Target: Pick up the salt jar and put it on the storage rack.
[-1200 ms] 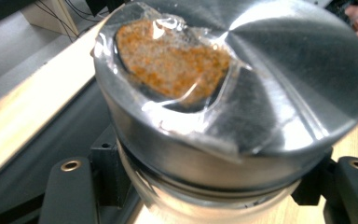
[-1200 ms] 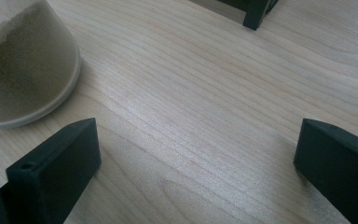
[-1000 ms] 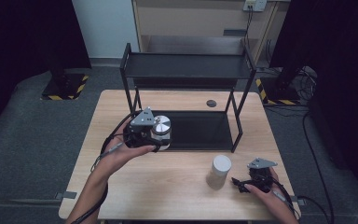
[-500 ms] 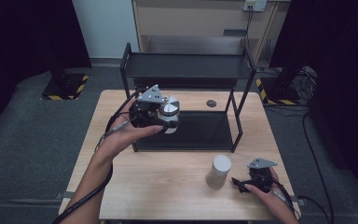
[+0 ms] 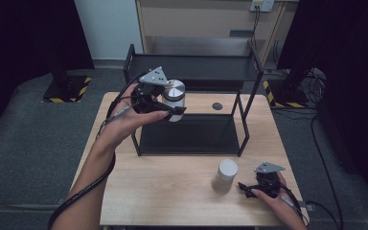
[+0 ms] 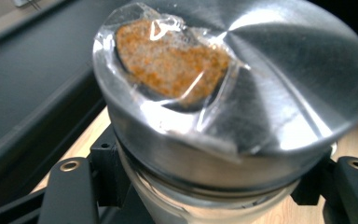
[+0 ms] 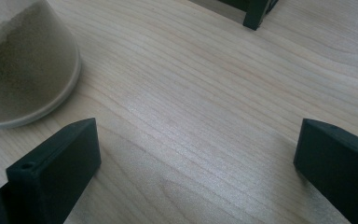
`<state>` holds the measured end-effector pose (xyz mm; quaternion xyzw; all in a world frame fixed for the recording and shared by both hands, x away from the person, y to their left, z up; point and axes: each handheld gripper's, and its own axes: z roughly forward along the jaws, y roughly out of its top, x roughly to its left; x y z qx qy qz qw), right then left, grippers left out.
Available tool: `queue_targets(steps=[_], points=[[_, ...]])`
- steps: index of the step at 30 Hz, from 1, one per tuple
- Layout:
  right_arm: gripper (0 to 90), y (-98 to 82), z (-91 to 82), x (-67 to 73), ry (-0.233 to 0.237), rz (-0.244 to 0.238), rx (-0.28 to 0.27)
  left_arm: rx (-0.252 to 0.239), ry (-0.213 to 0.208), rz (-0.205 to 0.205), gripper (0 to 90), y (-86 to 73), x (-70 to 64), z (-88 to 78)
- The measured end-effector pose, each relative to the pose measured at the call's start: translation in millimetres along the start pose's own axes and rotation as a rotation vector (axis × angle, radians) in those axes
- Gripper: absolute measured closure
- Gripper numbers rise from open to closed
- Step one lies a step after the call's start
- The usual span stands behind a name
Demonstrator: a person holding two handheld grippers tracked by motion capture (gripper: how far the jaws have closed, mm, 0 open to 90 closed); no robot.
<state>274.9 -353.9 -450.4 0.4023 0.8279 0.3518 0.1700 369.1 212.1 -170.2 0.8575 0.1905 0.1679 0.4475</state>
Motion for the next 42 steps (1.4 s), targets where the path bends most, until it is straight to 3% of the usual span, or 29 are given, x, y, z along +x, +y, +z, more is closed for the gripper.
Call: queue_targets(steps=[13, 23, 32, 42], points=[[1.3, 0.0, 0.0, -0.1, 0.000, -0.001, 0.000, -0.016, 0.036, -0.003, 29.8, 37.9, 17.4, -8.2], [1.3, 0.1, 0.0, -0.2, 0.000, -0.001, 0.001, -0.005, 0.070, -0.002, 29.8, 65.0, 34.6, 0.7], [1.3, 0.1, 0.0, -0.1, 0.000, -0.001, 0.000, -0.002, 0.088, -0.023, 29.9, 74.7, 54.3, 13.0], [1.3, 0.1, 0.0, -0.1, 0.000, -0.001, 0.000, 0.013, 0.114, -0.055, 29.8, 73.5, 73.8, 28.2]])
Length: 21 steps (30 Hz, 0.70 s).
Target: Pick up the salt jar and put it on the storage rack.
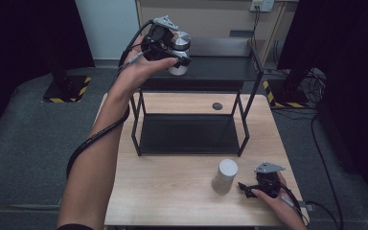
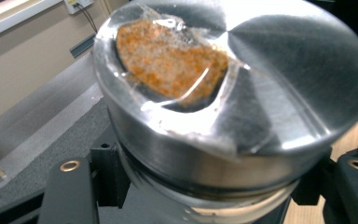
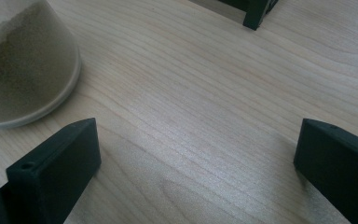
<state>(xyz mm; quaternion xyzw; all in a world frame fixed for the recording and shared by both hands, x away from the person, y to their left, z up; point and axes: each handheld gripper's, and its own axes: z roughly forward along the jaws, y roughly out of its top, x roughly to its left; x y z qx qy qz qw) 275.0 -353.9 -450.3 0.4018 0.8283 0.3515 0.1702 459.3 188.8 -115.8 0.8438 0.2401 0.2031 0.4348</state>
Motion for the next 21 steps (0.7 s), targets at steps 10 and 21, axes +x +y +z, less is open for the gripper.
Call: queue_targets(steps=[10, 21], points=[[1.3, 0.0, 0.0, 0.0, 0.000, 0.000, 0.000, 0.012, 0.033, -0.013, 29.8, -2.7, 6.4, 10.0], [1.3, 0.0, 0.0, -0.1, 0.000, 0.000, 0.000, 0.018, 0.046, -0.032, 29.8, -8.3, 11.9, 17.8]])
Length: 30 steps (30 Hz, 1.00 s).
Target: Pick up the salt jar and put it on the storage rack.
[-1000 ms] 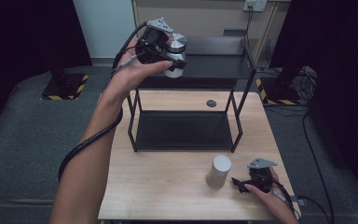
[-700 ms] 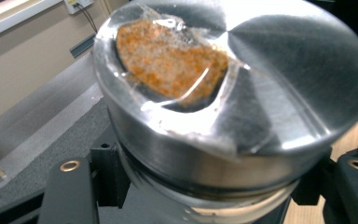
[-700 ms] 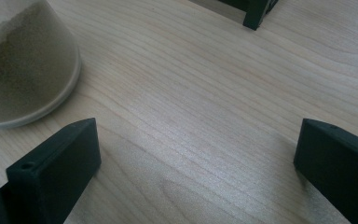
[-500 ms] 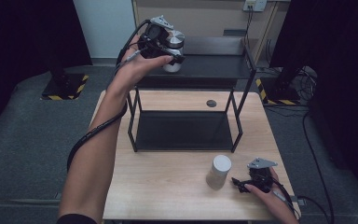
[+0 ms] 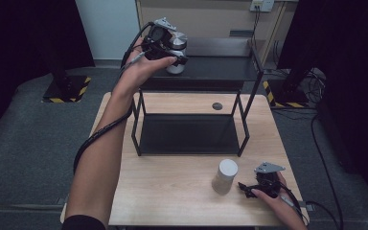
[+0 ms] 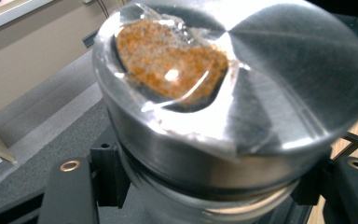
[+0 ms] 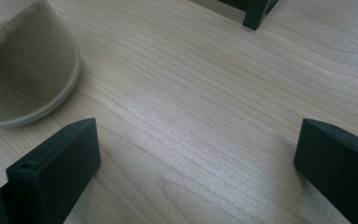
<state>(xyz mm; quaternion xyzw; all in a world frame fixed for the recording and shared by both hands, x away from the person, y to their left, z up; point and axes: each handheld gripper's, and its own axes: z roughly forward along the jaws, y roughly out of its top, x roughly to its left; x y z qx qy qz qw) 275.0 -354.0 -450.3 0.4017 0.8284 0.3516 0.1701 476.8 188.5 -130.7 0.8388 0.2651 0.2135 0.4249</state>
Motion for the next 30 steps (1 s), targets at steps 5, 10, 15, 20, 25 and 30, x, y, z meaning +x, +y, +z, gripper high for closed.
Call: queue_targets(steps=[5, 10, 15, 20, 25, 30], points=[[1.3, 0.0, 0.0, 0.0, 0.000, 0.000, 0.000, -0.007, 0.003, -0.007, 29.8, -1.1, 1.4, 2.3], [1.3, 0.0, 0.0, 0.0, 0.000, 0.000, 0.000, -0.014, -0.012, -0.032, 29.8, -3.5, 6.1, 3.3], [1.3, -0.1, 0.0, -0.1, 0.000, -0.001, 0.000, -0.017, -0.016, -0.048, 29.7, -5.0, 8.2, 4.1], [1.3, -0.1, 0.0, 0.0, 0.000, 0.000, 0.000, -0.027, -0.022, -0.072, 29.7, -9.5, 11.4, 4.1], [1.3, 0.0, 0.0, 0.0, 0.000, 0.000, 0.000, -0.042, -0.029, -0.089, 29.6, -14.0, 13.8, 4.5], [1.3, 0.0, 0.0, -0.1, 0.000, 0.000, 0.000, -0.047, -0.030, -0.096, 29.6, -15.3, 13.9, 4.6]])
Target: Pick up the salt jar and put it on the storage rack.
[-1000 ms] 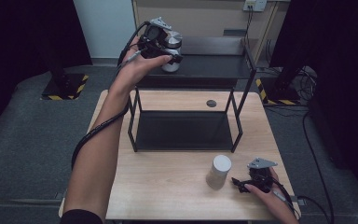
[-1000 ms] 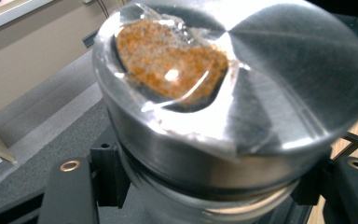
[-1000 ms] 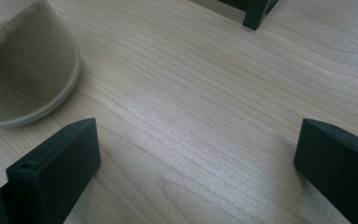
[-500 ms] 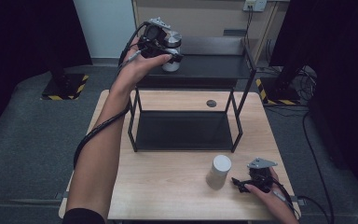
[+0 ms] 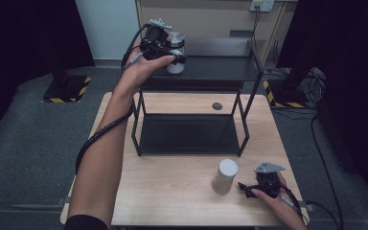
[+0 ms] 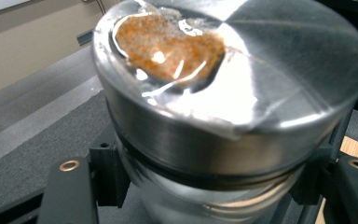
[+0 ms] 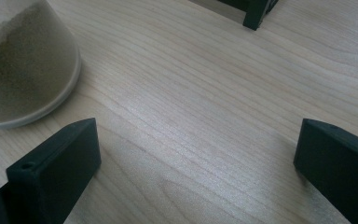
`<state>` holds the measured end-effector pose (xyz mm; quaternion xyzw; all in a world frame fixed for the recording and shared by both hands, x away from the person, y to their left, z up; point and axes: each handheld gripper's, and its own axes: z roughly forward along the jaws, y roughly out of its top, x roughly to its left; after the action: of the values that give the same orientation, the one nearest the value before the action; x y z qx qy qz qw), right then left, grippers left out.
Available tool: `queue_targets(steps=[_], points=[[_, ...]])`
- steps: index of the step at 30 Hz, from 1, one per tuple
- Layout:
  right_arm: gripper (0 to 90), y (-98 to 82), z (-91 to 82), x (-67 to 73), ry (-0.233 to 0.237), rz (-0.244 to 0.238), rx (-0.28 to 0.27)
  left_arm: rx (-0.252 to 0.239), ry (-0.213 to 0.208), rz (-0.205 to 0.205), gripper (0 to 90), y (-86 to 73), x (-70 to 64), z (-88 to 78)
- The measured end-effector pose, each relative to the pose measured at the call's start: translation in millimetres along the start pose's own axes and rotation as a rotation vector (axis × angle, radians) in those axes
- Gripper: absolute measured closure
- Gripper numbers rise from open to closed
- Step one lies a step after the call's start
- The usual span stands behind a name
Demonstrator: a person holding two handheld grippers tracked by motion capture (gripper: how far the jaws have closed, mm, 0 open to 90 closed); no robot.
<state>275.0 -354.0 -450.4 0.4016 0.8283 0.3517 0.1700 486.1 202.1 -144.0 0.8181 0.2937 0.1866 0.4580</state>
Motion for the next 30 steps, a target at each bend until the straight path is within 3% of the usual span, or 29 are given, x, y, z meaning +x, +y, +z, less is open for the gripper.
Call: queue_targets(steps=[12, 20, 23, 30], points=[[1.3, 0.0, 0.0, 0.0, 0.000, 0.000, 0.000, -0.019, 0.006, 0.007, 28.7, -5.4, -1.3, 0.0], [1.3, 0.0, 0.0, 0.1, 0.000, 0.000, 0.000, -0.014, 0.031, 0.013, 10.2, -6.6, -7.2, -1.9], [1.3, 0.0, 0.0, 0.1, 0.000, 0.000, 0.000, -0.009, 0.038, 0.019, 5.6, -6.3, -10.8, -6.4], [1.3, 0.0, 0.0, 0.1, 0.000, 0.000, 0.000, -0.031, 0.069, 0.055, 4.3, -11.2, -24.0, -29.2]])
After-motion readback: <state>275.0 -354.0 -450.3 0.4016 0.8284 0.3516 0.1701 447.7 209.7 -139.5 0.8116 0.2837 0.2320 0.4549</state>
